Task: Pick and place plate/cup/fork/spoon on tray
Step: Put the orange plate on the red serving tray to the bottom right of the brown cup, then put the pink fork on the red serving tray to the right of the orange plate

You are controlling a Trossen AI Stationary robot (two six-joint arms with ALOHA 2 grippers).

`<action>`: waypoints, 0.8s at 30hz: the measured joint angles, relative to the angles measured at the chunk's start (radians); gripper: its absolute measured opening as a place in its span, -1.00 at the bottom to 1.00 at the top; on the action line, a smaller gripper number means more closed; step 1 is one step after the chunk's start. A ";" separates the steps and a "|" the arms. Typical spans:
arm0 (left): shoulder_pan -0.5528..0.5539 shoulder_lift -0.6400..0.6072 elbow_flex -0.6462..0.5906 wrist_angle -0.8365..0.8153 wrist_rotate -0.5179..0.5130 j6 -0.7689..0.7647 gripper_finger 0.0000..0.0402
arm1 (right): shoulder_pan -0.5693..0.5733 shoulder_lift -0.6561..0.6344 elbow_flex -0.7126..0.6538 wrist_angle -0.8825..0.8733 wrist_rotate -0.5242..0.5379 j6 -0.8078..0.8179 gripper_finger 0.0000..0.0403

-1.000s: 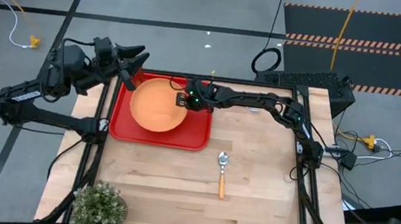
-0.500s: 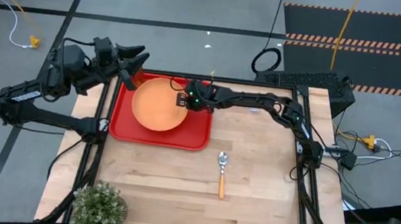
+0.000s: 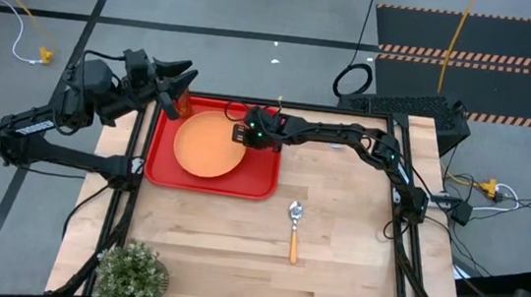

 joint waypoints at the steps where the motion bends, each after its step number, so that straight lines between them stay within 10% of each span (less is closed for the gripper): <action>1: 0.000 0.000 0.000 0.000 0.000 0.000 -0.24 | 0.000 -0.004 0.000 -0.002 -0.004 0.000 -0.59; 24: -0.009 0.000 0.000 -0.041 0.009 -0.028 -0.24 | -0.052 -0.236 -0.001 -0.393 0.013 -0.298 -0.38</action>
